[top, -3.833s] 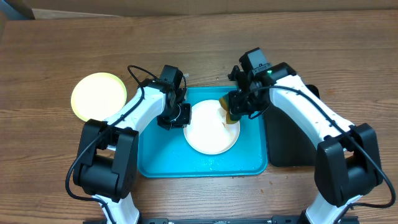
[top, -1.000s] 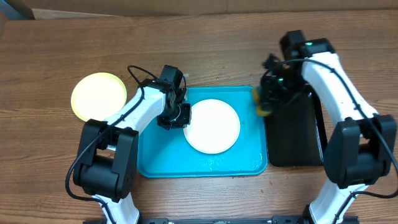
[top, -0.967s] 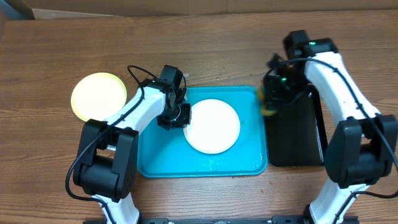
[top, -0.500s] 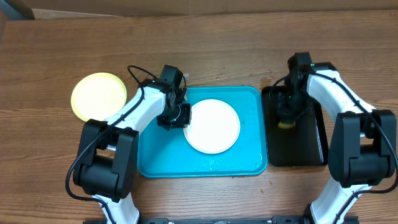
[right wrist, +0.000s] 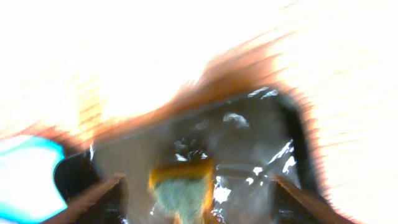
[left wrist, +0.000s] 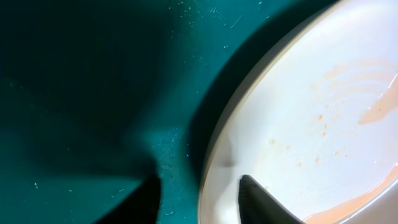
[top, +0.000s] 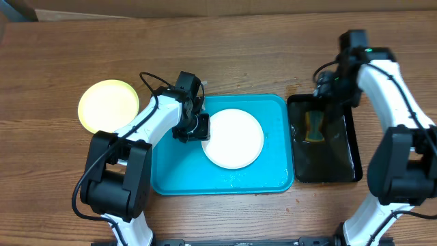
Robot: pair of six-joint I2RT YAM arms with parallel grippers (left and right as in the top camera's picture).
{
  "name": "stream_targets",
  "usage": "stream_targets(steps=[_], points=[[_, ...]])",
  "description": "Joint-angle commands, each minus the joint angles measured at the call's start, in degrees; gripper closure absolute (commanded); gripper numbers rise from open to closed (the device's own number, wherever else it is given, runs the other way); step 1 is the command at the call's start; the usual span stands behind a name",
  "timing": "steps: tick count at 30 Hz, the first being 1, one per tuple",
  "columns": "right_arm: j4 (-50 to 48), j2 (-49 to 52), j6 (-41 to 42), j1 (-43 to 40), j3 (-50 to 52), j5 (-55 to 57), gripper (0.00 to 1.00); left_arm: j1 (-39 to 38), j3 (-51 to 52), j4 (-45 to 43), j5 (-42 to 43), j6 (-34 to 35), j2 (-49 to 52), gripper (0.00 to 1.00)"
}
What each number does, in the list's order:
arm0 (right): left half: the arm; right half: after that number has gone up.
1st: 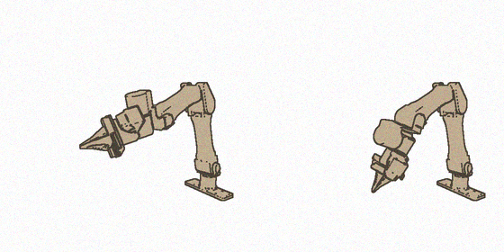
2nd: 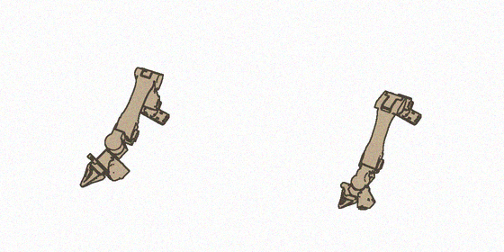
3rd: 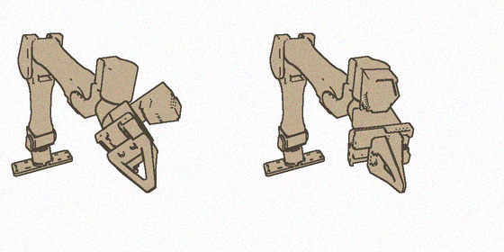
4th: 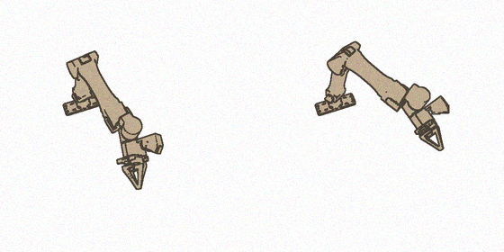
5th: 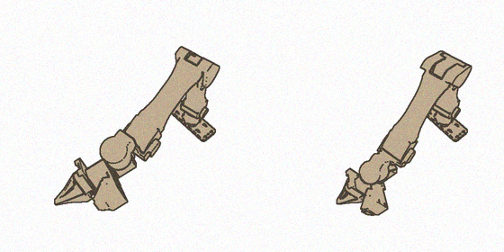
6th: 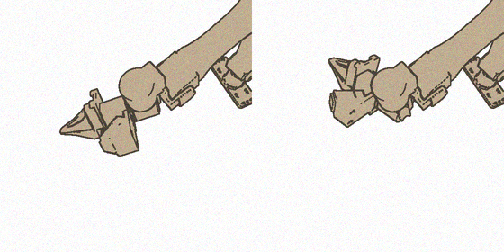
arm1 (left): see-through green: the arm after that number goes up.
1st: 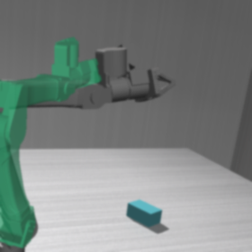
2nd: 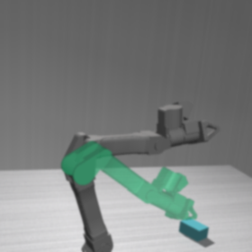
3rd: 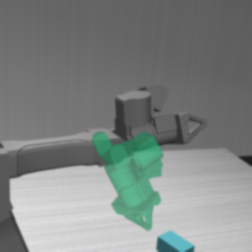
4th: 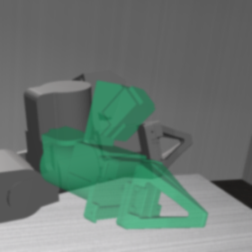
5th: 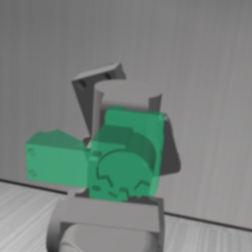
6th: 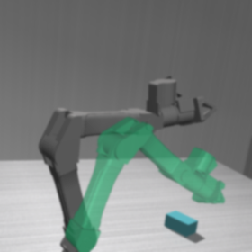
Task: Clean dirty plates on tray and stack at the side
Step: 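Release the sponge and raise the right gripper away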
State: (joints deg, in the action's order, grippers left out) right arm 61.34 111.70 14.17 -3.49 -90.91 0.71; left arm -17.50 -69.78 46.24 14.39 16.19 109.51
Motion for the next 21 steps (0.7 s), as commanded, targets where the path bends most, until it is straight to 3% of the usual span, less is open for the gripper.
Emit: stream_targets(steps=[1,7,9,11,12,21], points=[[0.5,-1.4,2.4,-4.7,-1.0,0.7,0.0,0.2,0.4,0.1,0.5,-0.3,-0.1,0.67],[0.6,-1.4,2.4,-9.5,-0.9,0.7,0.0,0.2,2.2,-1.4,0.3,-0.3,-0.1,0.67],[0.3,-1.4,2.4,-10.2,-0.9,0.7,0.0,0.2,3.0,-2.2,0.3,-0.3,-0.1,0.77],[0.2,-1.4,2.4,-10.5,-0.9,0.7,0.0,0.2,3.0,-2.3,0.3,-0.3,-0.1,0.93],[0.2,-1.4,2.4,-10.5,-0.9,0.7,0.0,0.2,3.0,-2.2,0.3,-0.3,-0.1,0.96],[0.2,-1.4,2.4,-10.5,-0.9,0.7,0.0,0.2,-3.0,5.0,-0.7,-0.8,-0.1,0.96]])
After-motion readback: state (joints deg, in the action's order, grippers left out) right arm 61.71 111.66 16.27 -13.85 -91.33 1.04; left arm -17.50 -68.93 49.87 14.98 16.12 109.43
